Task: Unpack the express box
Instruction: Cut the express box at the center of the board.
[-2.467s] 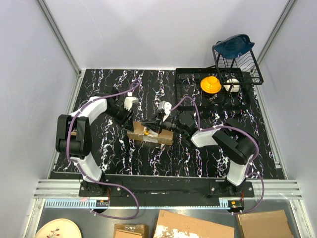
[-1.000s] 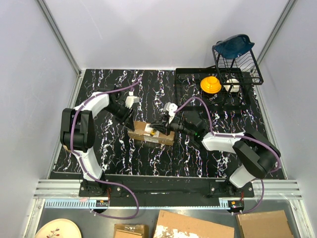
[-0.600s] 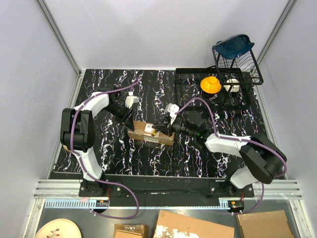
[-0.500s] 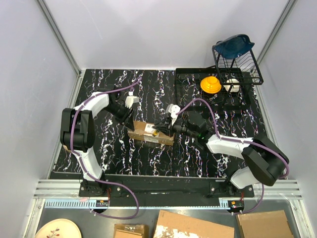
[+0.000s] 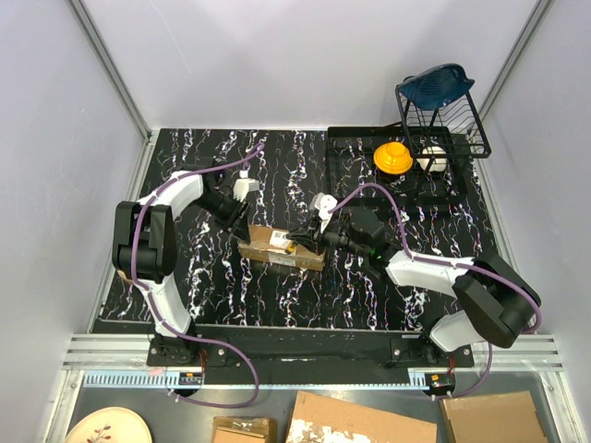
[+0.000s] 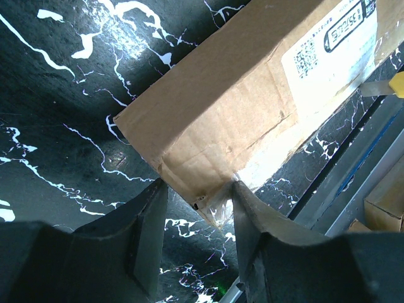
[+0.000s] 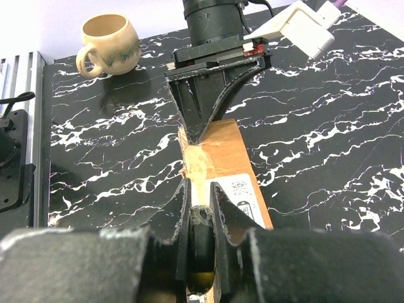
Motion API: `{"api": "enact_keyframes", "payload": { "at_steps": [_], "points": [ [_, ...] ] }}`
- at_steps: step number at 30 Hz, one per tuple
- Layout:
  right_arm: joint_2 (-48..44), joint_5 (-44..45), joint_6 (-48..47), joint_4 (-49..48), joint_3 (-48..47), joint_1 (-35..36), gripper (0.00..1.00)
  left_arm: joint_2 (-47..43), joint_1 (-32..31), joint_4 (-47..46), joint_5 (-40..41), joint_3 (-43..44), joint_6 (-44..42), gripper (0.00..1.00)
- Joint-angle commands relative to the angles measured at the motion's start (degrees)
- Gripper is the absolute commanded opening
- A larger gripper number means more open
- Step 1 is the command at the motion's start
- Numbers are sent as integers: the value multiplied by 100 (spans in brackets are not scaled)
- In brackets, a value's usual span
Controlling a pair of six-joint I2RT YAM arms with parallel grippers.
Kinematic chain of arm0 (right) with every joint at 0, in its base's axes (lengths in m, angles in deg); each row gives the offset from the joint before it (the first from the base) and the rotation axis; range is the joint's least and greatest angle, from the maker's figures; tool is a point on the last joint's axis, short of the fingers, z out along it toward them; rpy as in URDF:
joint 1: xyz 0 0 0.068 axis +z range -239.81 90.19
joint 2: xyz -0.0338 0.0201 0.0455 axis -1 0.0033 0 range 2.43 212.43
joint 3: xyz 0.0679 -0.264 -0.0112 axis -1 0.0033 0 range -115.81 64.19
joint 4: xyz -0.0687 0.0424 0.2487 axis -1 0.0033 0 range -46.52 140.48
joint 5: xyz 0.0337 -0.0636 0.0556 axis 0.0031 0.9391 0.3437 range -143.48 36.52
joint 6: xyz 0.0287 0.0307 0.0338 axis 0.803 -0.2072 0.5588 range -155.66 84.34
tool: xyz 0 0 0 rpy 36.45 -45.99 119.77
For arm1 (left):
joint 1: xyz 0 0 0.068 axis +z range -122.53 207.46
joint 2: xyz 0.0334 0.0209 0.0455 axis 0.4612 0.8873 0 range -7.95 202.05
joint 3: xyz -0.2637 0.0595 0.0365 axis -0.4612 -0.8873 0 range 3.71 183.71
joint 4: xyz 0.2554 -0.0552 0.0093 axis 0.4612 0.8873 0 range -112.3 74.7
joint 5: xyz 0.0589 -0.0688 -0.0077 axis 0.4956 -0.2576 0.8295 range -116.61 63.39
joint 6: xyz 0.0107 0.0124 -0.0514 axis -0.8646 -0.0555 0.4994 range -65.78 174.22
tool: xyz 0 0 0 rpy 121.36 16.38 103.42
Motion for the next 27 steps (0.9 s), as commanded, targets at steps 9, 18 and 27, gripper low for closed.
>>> {"api": "enact_keyframes", "payload": {
  "at_steps": [9,18,27],
  "points": [
    [-245,721,-51,1154,443,-132,0,523,279,-1421,2545,-211,-1015,41],
    [-359,959,-77,1206,672,-123,0,559,288,-1404,2685,-203,-1041,40],
    [-376,1029,-323,2022,313,-123,0,576,314,-1386,2765,-194,-1111,39]
  ]
}}
